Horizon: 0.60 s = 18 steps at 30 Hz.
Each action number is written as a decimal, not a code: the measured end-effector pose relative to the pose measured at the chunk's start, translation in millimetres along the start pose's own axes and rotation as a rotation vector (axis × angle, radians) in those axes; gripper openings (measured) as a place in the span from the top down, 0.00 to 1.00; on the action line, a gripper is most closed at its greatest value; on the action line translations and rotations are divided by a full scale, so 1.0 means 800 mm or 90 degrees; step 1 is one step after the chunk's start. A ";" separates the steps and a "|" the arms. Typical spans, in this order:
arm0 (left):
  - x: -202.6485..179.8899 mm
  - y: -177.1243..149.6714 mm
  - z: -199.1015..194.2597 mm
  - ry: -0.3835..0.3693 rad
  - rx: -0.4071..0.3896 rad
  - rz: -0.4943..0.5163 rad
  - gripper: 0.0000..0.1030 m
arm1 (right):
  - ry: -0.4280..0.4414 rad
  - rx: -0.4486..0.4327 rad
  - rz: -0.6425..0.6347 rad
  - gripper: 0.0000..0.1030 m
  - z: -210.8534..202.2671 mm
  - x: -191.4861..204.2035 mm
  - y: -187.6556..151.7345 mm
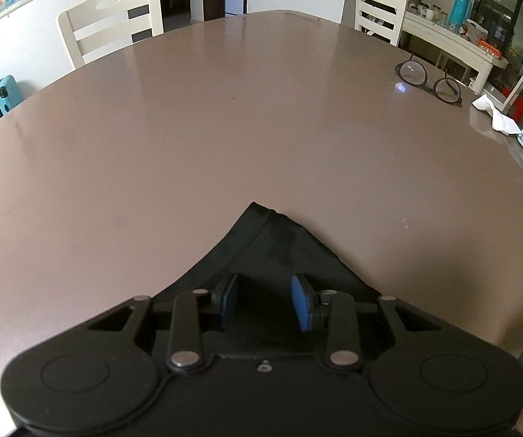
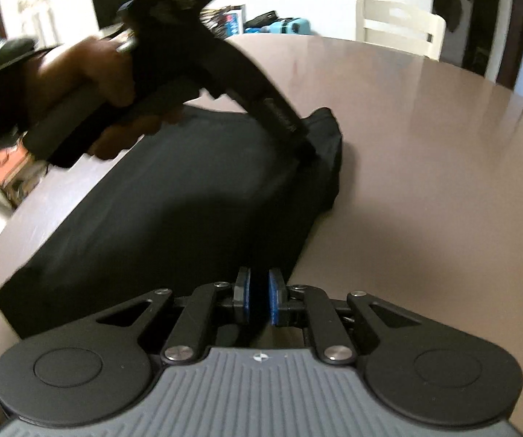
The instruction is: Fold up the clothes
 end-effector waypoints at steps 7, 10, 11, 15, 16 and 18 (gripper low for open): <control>0.001 -0.001 -0.003 0.002 0.003 0.000 0.67 | 0.021 -0.013 -0.003 0.89 0.011 0.016 0.000; 0.001 -0.002 -0.003 0.001 0.001 -0.001 0.67 | 0.023 -0.004 -0.009 0.88 0.002 0.014 -0.011; 0.000 -0.002 -0.003 0.002 0.002 -0.001 0.67 | 0.026 -0.001 -0.011 0.88 -0.004 0.012 -0.017; -0.001 -0.004 -0.003 0.006 0.003 -0.001 0.67 | 0.037 0.016 -0.018 0.88 -0.025 0.009 -0.036; -0.002 -0.004 -0.003 0.006 0.003 -0.002 0.67 | 0.041 0.020 -0.020 0.88 -0.030 0.009 -0.038; -0.002 -0.004 -0.003 0.009 0.003 -0.001 0.67 | 0.045 0.021 -0.015 0.88 -0.042 0.008 -0.040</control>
Point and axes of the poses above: each gripper's, at about its wrist camera, not at the fingertips, and z roughly the way its jaws point, x to its left, y to its top, the point moved 2 cm from there along z, roughly the way its jaws point, and after that the axes turned 14 degrees about -y, right-handed, at the moved point
